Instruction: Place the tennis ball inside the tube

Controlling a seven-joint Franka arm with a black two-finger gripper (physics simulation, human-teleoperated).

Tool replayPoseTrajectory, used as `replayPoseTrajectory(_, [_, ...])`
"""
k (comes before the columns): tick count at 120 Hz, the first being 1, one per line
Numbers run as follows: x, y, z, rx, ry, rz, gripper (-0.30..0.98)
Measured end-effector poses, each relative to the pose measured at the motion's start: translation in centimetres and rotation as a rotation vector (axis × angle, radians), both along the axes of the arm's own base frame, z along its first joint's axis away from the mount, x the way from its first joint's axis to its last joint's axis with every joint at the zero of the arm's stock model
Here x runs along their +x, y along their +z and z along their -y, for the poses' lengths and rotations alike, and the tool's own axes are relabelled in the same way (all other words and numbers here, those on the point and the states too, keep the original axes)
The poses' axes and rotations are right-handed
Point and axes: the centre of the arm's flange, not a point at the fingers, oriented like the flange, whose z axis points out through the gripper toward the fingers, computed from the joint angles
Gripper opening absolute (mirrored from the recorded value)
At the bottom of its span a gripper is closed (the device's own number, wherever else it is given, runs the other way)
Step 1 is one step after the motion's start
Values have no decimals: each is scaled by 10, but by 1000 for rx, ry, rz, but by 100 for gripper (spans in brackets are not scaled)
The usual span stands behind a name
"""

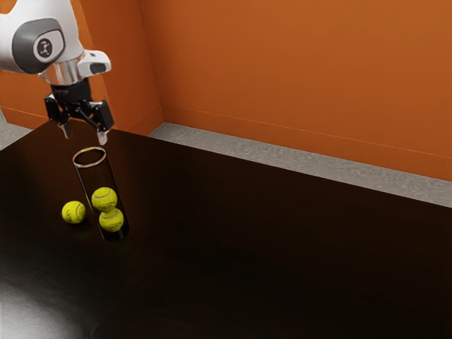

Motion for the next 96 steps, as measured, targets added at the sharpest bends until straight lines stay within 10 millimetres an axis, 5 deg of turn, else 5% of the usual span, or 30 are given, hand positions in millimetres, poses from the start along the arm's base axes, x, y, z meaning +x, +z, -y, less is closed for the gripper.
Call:
replayPoseTrajectory(35, [-53, -9, -90, -29, 177, -20, 69])
replayPoseTrajectory(60, [-72, -29, -133, -53, 245, -47, 69])
replayPoseTrajectory(76, [-76, -74, -174, -96, 302, -93, 69])
replayPoseTrajectory(96, [-73, -148, -198, -157, 322, -142, 69])
